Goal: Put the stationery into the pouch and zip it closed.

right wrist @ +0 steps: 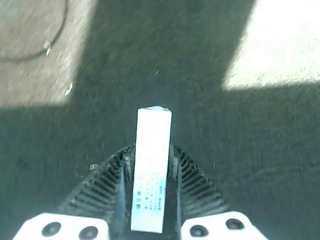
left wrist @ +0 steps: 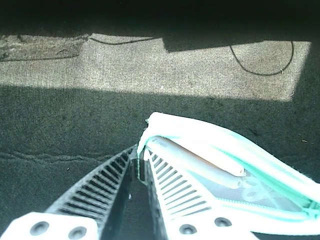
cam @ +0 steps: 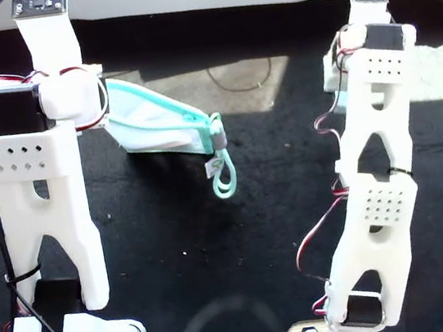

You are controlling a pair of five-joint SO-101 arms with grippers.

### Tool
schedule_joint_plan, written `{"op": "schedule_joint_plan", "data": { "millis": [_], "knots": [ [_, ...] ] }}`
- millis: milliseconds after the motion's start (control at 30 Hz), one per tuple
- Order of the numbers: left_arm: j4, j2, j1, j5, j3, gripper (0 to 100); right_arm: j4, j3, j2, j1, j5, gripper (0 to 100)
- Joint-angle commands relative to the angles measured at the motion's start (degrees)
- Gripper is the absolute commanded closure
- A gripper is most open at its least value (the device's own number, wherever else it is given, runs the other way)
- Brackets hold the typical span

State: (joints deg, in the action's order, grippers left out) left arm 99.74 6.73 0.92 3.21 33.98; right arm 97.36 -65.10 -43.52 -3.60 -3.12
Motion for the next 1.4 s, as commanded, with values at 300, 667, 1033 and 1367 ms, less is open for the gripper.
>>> {"op": "schedule_joint_plan", "data": {
  "millis": [300, 667, 1033, 1367],
  "knots": [
    [0.70, 2.59, 0.40, 0.26, -0.48, 99, 3.82, 12.62, 28.53, 8.13, -2.64, 99.3],
    [0.79, 2.59, 0.31, 0.26, -0.48, 99, -7.25, 67.21, 61.93, 13.58, -2.90, 99.3],
    [0.79, 2.59, 0.31, 0.18, -0.48, 99, -42.68, 118.02, 69.41, 13.49, -3.08, 99.3],
    [0.79, 2.59, 0.22, 0.18, -0.48, 99, -43.56, 123.38, 67.56, 13.49, -2.99, 90.7]
  ]
}}
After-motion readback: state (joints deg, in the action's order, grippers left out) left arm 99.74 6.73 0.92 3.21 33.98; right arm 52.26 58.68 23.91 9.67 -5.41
